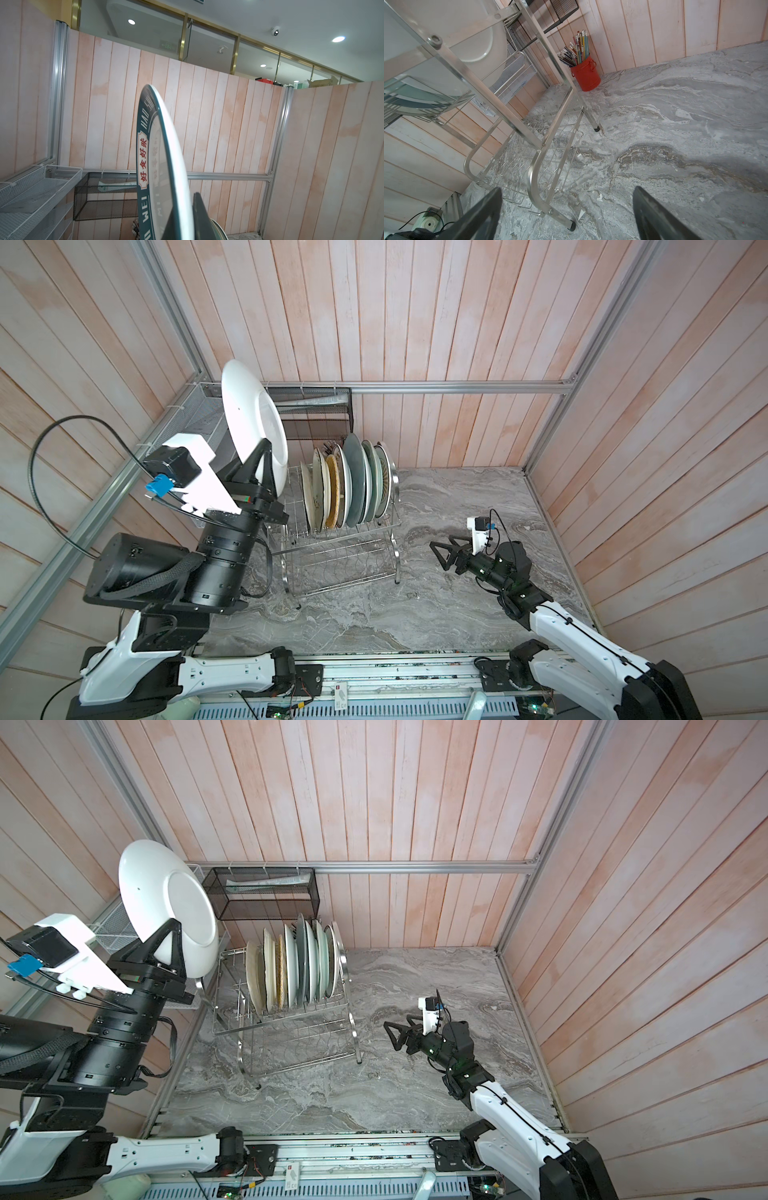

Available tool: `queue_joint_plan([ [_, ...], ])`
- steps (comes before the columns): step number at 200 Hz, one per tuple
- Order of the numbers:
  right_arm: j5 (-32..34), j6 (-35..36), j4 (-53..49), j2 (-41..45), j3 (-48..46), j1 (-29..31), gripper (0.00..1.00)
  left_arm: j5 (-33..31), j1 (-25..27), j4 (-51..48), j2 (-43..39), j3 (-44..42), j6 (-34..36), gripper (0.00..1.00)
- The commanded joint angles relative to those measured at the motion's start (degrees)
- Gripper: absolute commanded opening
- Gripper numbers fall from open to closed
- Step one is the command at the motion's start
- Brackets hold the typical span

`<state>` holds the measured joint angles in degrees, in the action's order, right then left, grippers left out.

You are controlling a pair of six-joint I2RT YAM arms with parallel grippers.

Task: Load the plates into the dish rack
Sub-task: 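Lift the green-rimmed plate upright with the left gripper and carry it to the rack, then lower the green-rimmed plate into the rack's front slot with the left gripper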

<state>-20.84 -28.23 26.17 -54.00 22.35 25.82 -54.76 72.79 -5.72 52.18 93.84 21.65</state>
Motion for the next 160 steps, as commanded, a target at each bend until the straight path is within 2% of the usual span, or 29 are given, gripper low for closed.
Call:
queue_joint_plan([
  [1, 0.36, 0.59, 2.33, 0.09, -1.14, 0.44, 0.98, -3.07, -0.11, -9.06, 0.31, 1.60, -5.62, 0.00],
  [29, 0.11, 0.40, 2.61, -0.08, -1.39, 0.54, 0.98, -5.16, -0.15, -15.62, 0.91, 1.40, -11.90, 0.00],
  [49, 0.10, 0.32, 2.77, -0.39, -1.37, 0.70, 0.98, -6.15, -0.59, -16.36, 1.28, -0.83, -13.04, 0.00],
  [71, -0.24, 0.34, 3.01, -0.86, -1.39, 0.89, 0.98, -1.99, -4.57, -19.17, 2.81, -0.55, -14.68, 0.00],
  [85, -0.34, 0.34, 3.21, -1.28, -1.58, 1.15, 0.98, 3.96, -10.01, -23.04, 4.52, 1.73, -18.38, 0.00],
  [104, -0.34, 0.32, 3.31, -1.75, -1.67, 1.33, 0.98, 14.97, -22.00, -27.42, 7.86, 6.11, -22.61, 0.00],
  [126, -0.27, 0.54, 3.11, -1.97, -1.66, 1.42, 0.98, 25.84, -33.85, -31.14, 12.57, 11.85, -25.68, 0.00],
  [142, -0.10, 0.77, 2.75, -1.86, -1.88, 1.42, 0.98, 36.20, -42.72, -32.24, 14.47, 13.74, -29.57, 0.00],
  [160, 0.47, 0.80, 2.65, -1.64, -2.31, 1.42, 0.98, 44.38, -49.48, -34.77, 16.53, 15.31, -32.34, 0.00],
])
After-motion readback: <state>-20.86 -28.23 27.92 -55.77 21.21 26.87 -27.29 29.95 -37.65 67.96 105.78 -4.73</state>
